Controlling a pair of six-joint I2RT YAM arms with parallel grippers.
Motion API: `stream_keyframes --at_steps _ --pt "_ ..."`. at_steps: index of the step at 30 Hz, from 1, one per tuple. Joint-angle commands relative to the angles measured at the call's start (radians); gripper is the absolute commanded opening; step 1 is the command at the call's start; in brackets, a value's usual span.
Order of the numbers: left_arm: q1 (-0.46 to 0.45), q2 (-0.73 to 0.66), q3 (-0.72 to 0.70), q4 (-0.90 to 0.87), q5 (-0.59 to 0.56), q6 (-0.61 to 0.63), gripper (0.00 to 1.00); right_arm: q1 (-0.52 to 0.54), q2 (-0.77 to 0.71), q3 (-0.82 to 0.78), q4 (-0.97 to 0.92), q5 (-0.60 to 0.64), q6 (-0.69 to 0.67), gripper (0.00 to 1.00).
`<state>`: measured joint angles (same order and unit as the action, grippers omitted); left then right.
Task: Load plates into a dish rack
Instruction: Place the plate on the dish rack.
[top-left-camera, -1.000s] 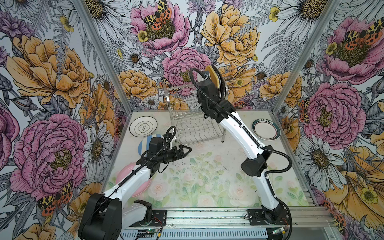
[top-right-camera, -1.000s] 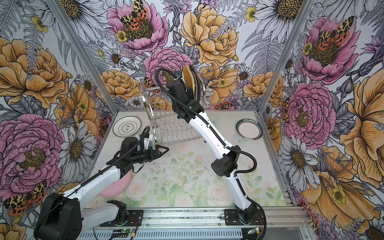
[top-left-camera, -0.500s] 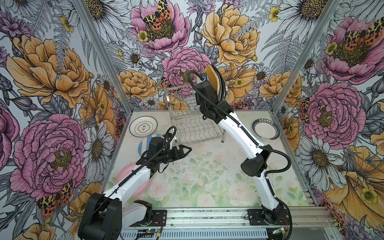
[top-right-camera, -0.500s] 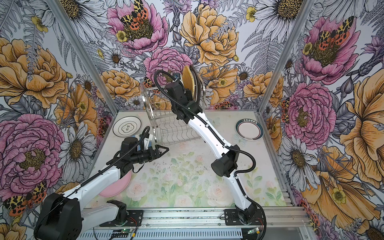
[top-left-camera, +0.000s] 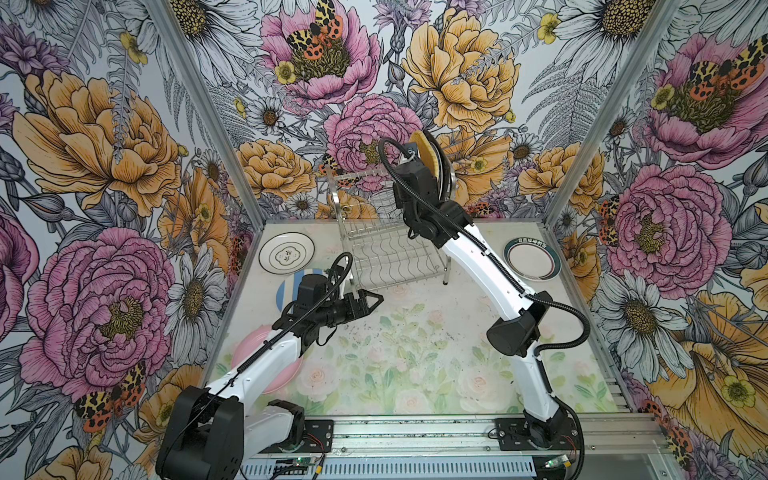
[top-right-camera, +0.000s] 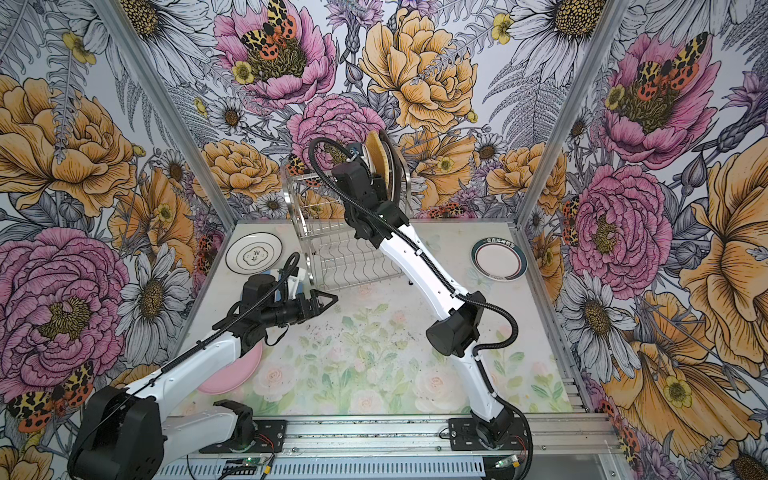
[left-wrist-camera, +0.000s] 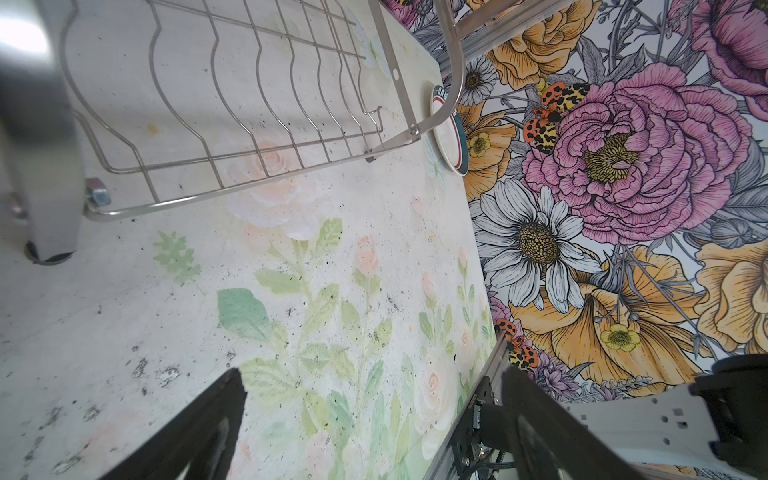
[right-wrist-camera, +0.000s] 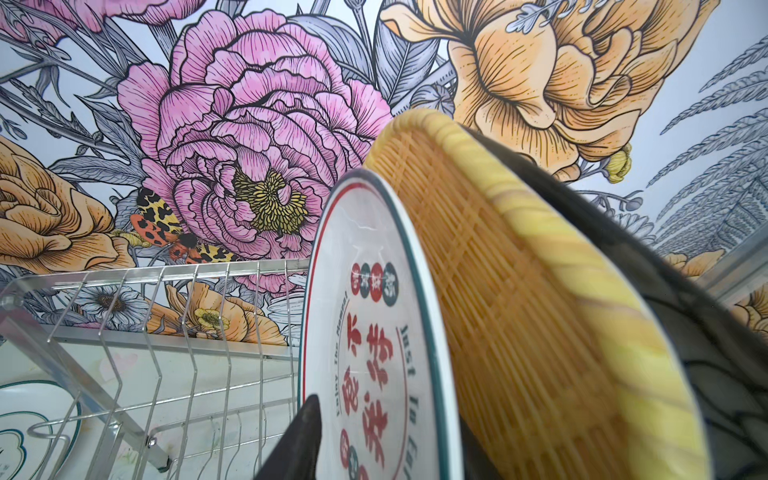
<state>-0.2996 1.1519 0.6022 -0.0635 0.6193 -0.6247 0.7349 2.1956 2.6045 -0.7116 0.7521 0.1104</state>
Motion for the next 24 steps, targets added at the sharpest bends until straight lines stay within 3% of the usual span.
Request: stream_keyframes --at_steps 1,9,16,24 --pt "-0.013 -0.025 -0.008 0.014 -0.022 0.011 0.97 0.019 -0.076 -0.023 0.028 0.007 -0.007 0.47" --pt "-0.020 -0.033 -0.010 0.014 -0.035 0.014 0.97 0.053 -0.184 -0.137 0.029 0.002 0.002 0.61" --pt "-0.021 -0.021 -0.002 0.014 -0.037 0.019 0.97 0.107 -0.390 -0.422 0.026 -0.023 0.087 0.74" --pt "-0.037 0.014 0.013 0.031 -0.035 0.022 0.97 0.068 -0.648 -0.760 0.002 -0.109 0.229 0.77"
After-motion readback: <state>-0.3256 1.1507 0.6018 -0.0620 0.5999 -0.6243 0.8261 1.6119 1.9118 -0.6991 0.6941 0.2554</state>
